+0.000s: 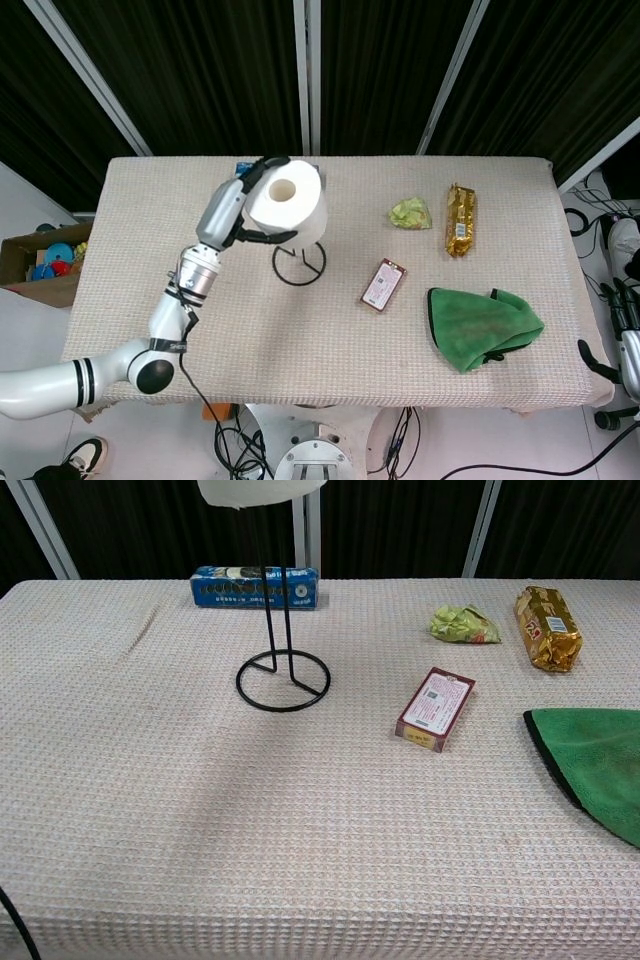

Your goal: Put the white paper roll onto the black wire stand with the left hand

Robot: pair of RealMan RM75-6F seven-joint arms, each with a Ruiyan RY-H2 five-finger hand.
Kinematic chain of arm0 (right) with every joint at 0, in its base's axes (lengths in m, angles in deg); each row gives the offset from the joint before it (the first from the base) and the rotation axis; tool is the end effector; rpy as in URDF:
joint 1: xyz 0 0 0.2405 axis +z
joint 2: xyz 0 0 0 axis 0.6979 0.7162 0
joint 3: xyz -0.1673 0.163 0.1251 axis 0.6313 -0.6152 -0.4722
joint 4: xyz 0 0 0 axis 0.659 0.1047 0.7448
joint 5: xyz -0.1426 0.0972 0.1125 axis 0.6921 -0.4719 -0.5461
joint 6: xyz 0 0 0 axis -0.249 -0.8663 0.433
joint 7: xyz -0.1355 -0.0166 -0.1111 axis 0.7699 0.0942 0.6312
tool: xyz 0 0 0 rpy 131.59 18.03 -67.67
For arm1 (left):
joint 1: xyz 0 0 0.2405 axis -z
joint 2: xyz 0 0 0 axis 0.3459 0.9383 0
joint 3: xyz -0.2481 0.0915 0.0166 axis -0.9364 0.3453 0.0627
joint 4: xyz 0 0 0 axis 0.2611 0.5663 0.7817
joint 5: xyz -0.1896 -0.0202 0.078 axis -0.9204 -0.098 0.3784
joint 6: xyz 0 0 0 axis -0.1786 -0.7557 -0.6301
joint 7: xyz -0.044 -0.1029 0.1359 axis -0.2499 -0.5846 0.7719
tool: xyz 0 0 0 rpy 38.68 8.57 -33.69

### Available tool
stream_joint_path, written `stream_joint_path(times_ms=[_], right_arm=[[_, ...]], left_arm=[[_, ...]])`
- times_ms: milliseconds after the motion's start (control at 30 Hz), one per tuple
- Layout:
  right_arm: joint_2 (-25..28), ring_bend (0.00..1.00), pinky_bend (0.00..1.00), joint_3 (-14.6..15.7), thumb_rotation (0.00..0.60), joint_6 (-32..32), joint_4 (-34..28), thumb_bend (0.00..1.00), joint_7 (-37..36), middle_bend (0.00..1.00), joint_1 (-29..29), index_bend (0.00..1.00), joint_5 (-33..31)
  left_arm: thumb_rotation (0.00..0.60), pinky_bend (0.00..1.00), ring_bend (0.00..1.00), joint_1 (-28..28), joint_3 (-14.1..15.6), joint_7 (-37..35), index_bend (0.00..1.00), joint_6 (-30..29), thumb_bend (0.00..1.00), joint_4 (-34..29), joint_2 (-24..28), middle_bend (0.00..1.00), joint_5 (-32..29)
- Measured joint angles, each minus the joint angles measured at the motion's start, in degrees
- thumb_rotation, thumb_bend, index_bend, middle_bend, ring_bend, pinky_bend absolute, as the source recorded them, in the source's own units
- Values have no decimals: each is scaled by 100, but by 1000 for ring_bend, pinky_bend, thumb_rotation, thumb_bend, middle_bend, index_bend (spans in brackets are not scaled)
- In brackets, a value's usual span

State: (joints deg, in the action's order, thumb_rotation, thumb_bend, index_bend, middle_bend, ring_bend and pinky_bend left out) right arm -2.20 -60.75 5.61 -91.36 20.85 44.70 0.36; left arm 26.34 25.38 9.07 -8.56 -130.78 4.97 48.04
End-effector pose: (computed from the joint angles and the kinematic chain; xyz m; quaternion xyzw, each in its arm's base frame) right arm -0.3627 -0.1894 0.1950 0.5659 -0.3967 0.3875 0.6101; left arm -0.0329 0.4055 0.0844 -0.5279 -0.5003 -0.6445 0.2356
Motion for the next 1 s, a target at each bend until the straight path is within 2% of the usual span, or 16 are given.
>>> stream_joint_path(times_ms=[167,233,333,433,500,633,1000], right_arm=[[-5,0,0,2,600,-1,12,269,-13,0,-7,0,-8],[-1,0,0,-1,600,-2,19,269,-18,0,-11,0,-18],[3,0,0,-6,600,1,25,269,-29,0,-14,0,-24],[8,0,0,1,600,-26,22,269,-23,0,-12,0,-32],[19,0,0,8,600,-66,6,269,-7,0,-9,0,-50],[30,0,0,8,600,-79,-5,269,-8,0,-7,0,-64],[23,0,0,1,600,-77,-19,269,27,0,2,0,-51]], left_arm=[[600,511,491,32,90,58,290,-15,334,161,-116,497,103],[600,500,469,51,114,59,237,-1,333,232,-154,464,129],[600,435,365,77,178,86,122,99,332,293,-155,333,157],[600,318,197,101,268,116,12,270,327,337,-109,150,191],[600,259,105,104,292,75,1,325,325,365,-98,87,222],[600,222,38,79,299,-141,0,219,315,540,-175,5,366],[600,211,27,-29,322,-416,0,200,280,608,-169,0,416]])
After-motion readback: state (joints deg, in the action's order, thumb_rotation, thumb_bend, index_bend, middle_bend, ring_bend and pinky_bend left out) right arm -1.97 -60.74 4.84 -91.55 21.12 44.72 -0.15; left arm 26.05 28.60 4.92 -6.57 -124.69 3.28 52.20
